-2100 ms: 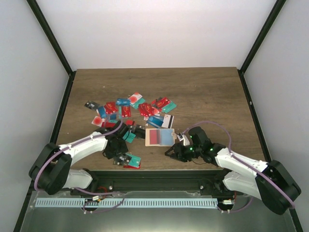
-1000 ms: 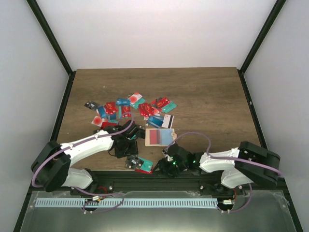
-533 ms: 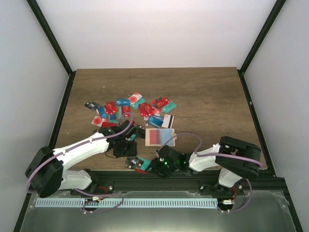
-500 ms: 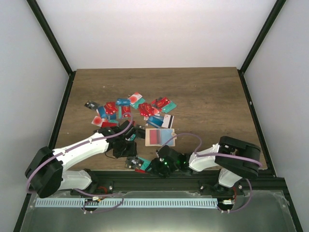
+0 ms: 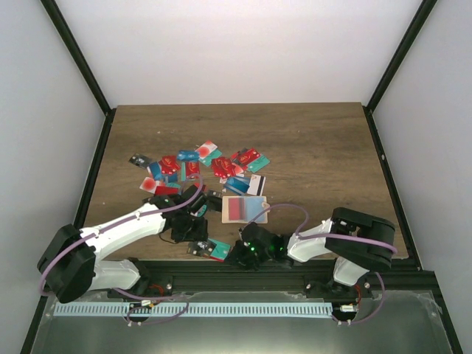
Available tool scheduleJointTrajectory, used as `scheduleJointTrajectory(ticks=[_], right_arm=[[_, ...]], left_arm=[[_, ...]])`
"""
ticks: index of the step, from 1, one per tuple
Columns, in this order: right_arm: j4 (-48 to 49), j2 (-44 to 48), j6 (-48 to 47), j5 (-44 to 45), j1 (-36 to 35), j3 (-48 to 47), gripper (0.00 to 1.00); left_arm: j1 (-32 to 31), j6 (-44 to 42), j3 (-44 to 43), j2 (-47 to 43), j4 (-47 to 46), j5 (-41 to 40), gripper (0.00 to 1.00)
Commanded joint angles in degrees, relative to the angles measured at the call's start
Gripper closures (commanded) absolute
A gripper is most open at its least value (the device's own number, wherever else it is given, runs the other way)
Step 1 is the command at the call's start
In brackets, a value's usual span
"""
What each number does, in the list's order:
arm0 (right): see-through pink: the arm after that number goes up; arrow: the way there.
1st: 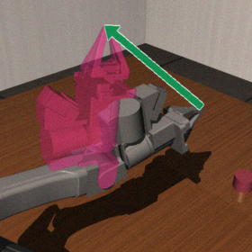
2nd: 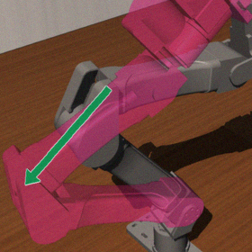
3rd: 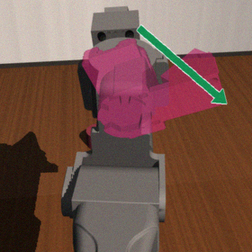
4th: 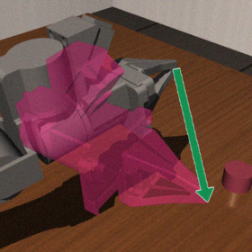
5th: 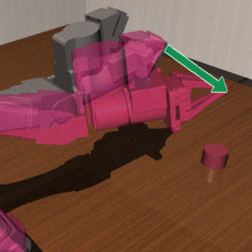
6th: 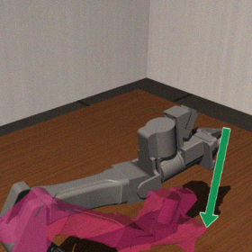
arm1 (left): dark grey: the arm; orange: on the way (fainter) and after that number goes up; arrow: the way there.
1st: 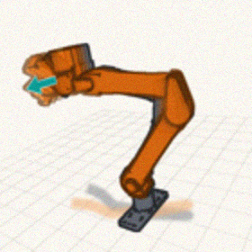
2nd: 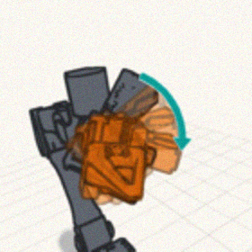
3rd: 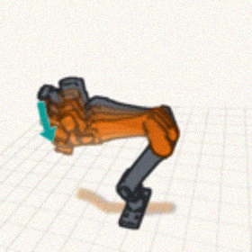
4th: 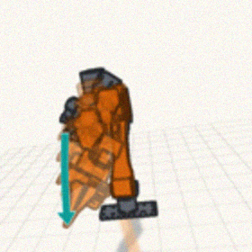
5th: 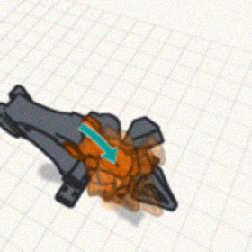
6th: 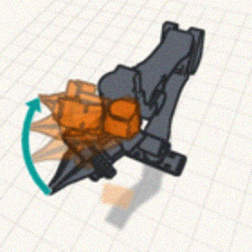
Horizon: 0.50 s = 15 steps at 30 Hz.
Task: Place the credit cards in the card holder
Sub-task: Pick up the credit card from the center of the board.
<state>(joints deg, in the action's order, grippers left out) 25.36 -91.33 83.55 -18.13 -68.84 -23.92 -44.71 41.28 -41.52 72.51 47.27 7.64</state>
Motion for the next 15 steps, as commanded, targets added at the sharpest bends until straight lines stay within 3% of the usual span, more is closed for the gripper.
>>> scheduleJointTrajectory(ticks=[1,6,15], right_arm=[[-0.8,0.9,0.2,2.0,-0.3,-0.9,0.93],[-5.2,4.8,-0.1,2.5,-0.3,-0.9,0.99],[-14.1,13.2,-0.4,4.2,-0.3,0.7,0.99]], left_arm=[[0.1,-0.6,0.3,-1.1,0.3,0.3,0.41],[0.1,0.1,-0.7,-1.6,0.8,0.1,0.41],[0.1,1.2,-2.4,-2.1,1.1,-0.5,0.41]])
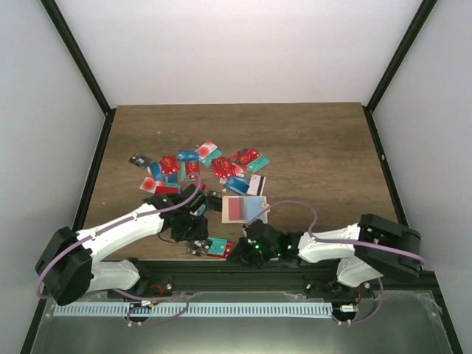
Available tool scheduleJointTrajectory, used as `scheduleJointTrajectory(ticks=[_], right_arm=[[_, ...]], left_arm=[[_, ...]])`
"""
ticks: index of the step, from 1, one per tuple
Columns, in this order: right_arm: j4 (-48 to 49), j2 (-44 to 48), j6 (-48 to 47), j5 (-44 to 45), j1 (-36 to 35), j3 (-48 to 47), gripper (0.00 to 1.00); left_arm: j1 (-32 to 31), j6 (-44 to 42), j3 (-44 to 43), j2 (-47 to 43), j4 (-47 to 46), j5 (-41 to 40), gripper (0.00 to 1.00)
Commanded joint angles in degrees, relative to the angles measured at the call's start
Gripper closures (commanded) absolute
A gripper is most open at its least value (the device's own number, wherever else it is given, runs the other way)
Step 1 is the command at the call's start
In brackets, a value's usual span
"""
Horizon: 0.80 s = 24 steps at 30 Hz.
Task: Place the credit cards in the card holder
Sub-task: Pick up the credit card from the center of the board.
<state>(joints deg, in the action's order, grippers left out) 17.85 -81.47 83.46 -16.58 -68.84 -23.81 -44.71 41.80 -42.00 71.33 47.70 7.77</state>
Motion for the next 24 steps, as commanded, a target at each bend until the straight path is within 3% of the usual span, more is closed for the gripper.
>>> scheduleJointTrajectory(ticks=[1,13,24], right_arm=[[-7.9,4.4,-0.4,3.0,-0.3,0.7,0.99],[-20.0,20.0,-5.0,7.1,4.1,0.6,0.99],[-28.5,27.2,-7.2,11.9,12.6,-8.7,0.99]], left_arm=[[0.1,0.7,-2.3,-1.0,0.7,-0.8,0.41],[0.2,1.9,-8.0,-1.7,1.4,-0.7,0.41],[0.8,10.5,-19.9,-3.2,-0.4,3.0,0.41]])
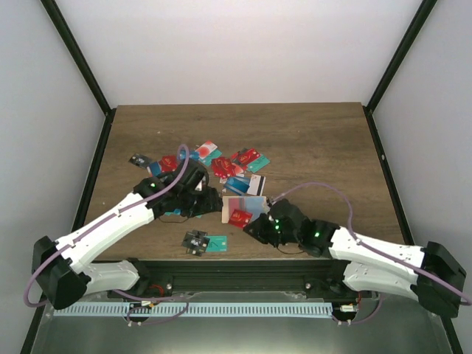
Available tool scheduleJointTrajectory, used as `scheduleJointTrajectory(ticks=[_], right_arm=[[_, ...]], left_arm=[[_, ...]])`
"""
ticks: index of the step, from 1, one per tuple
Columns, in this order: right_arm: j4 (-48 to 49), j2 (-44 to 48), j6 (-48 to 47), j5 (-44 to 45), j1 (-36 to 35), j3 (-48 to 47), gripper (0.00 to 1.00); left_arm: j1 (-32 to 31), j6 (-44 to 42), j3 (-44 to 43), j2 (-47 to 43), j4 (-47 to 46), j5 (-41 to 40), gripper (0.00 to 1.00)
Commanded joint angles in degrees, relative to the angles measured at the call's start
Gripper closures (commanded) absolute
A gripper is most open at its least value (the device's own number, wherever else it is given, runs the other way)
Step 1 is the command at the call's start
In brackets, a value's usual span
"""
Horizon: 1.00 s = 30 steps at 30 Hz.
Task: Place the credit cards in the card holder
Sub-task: Pick up the credit card from the center of the board.
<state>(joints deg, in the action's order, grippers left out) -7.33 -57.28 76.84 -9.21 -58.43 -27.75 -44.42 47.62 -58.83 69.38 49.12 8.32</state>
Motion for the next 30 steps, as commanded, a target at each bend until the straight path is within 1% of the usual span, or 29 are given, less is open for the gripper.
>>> scheduleJointTrajectory(ticks=[1,5,10,14,16,21,26,30], right_arm=[[-3.4,3.8,0.1,5.5,2.8,-5.4,0.99],[-0.4,6.8,3.0,8.7,4.9,-6.6,0.99],[6.8,9.8,6.4,13.7,5.3,-6.9,0.99],[10.6,11.0,7.2,16.6,5.3,-8.1,0.99],[12.1,11.6,8.0,17.7,5.3,-8.3,0.99],[16.1,12.3,10.9,18.4,5.3,-8.0,0.99],[21.4,12.0,12.9,18.7,5.3,-7.1,0.99],[24.8,11.3,13.0,19.0,5.3,-7.1,0.99]], left_arm=[[0.7,5.7,-3.6,-1.5,-3.5,3.3,0.41],[1.3,9.4,-5.3,-2.0,-8.7,6.2,0.41],[2.1,13.5,-5.2,-3.4,-17.8,10.4,0.41],[3.7,17.9,-1.3,-4.8,-30.9,16.2,0.41],[4.4,18.7,0.0,-4.9,-35.6,17.7,0.41],[5.0,18.3,-0.8,-3.4,-39.7,18.4,0.43],[4.9,20.5,-0.4,-2.0,-44.9,18.9,0.46],[4.9,21.7,-0.6,-0.6,-47.1,19.4,0.48]])
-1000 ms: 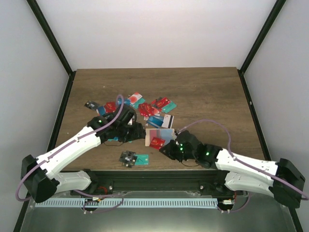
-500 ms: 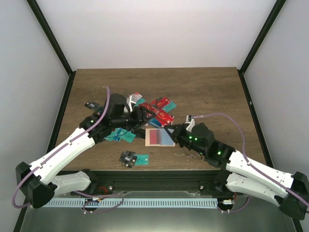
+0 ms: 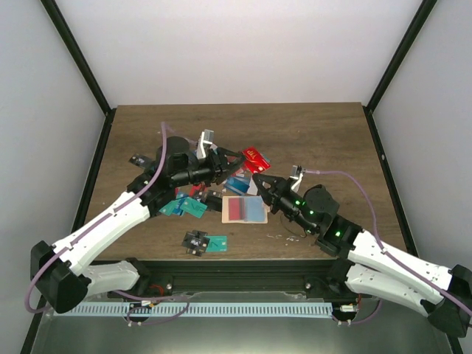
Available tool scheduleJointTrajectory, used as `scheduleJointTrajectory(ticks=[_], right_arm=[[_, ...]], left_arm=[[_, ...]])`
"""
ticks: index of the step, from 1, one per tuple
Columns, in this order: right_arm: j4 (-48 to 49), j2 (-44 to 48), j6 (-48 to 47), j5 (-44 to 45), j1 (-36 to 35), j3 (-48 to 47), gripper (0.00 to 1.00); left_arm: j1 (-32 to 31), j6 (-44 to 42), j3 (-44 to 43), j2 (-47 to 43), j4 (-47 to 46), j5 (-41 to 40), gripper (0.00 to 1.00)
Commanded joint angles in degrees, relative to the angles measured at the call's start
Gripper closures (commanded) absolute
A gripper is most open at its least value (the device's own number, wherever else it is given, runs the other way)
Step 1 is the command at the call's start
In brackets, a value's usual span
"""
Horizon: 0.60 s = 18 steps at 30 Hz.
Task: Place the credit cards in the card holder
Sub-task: Pick up the credit card from the center of the board.
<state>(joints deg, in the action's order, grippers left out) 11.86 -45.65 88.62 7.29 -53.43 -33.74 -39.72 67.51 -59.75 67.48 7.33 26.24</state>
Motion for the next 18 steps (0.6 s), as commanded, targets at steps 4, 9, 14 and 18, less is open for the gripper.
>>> scheduleJointTrajectory(ticks=[4,9,14,18], right_arm=[[7.1,-1.5,1.6,2.3,0.3,-1.5,0.99],[9.3,-3.0,1.5,1.6,0.3,-1.8,0.99],[11.2,-4.5,2.1,0.8,0.3,-2.0,0.99],[11.8,-5.3,2.3,0.5,0.3,-2.2,0.99]], left_arm=[[0.2,2.6,0.7,2.1,-7.0,1.8,0.51],[0.3,3.1,0.6,2.6,-8.9,1.6,0.58],[0.2,3.7,0.6,3.5,-9.7,1.8,0.68],[0.2,4.5,1.2,4.0,-11.2,2.5,0.78]])
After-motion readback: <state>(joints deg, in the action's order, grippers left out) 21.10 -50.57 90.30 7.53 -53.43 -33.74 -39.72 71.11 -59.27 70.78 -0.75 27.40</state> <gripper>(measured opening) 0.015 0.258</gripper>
